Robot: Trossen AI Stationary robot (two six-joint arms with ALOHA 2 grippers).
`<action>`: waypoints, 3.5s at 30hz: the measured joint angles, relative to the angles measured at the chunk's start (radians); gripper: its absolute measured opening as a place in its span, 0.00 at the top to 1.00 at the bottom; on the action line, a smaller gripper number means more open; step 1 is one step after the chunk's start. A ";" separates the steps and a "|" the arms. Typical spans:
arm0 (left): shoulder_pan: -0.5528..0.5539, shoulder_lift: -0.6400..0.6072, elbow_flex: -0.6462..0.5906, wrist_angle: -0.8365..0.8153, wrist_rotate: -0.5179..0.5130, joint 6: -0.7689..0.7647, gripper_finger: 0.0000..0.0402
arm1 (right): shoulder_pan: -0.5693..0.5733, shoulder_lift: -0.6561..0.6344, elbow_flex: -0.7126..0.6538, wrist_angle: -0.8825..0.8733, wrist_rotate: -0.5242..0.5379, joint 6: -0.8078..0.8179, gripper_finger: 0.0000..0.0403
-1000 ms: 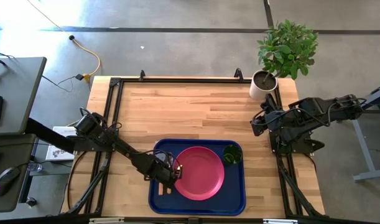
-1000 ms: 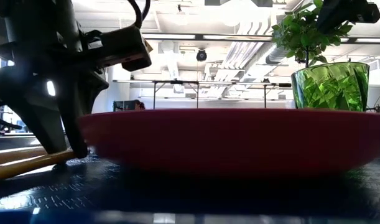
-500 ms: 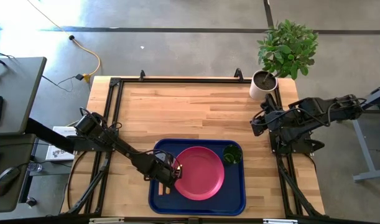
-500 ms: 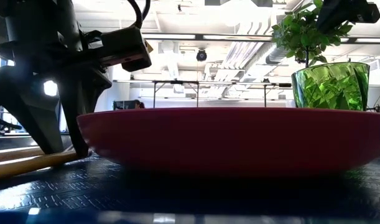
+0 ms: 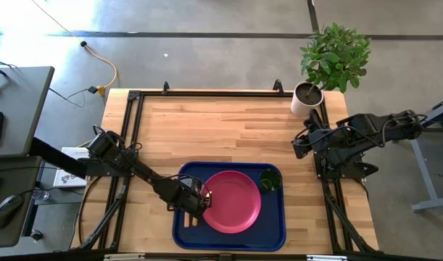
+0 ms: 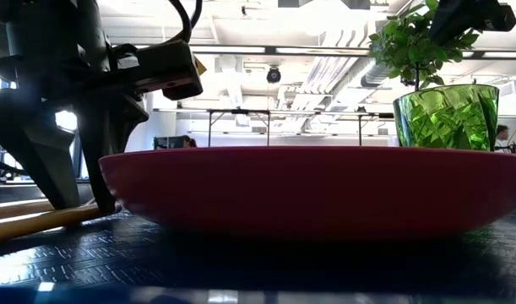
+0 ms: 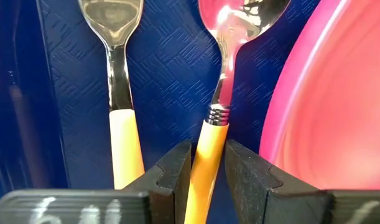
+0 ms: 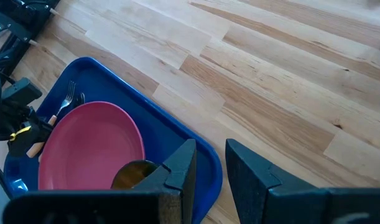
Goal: Pick and place plate/cup/fork/spoon on tray
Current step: Put the yellow spoon on the blue tray to the left of the pink plate, then return to Home Position
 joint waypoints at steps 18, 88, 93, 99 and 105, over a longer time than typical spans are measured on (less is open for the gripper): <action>0.000 -0.010 -0.002 -0.011 -0.012 -0.080 0.78 | 0.000 0.000 0.000 0.000 0.000 -0.017 0.80; 0.075 -0.460 -0.001 -0.227 -0.148 0.275 0.78 | 0.000 0.000 0.000 0.058 -0.045 -0.115 0.80; 0.134 -0.597 -0.001 -0.212 -0.234 0.550 0.78 | 0.000 0.000 0.000 0.091 -0.046 -0.155 0.80; 0.205 -0.745 -0.001 -0.185 -0.286 0.832 0.78 | 0.000 -0.002 0.000 0.186 -0.050 -0.176 0.80; 0.255 -0.871 -0.001 -0.149 -0.302 1.148 0.78 | 0.000 -0.004 0.000 0.313 -0.031 -0.176 0.80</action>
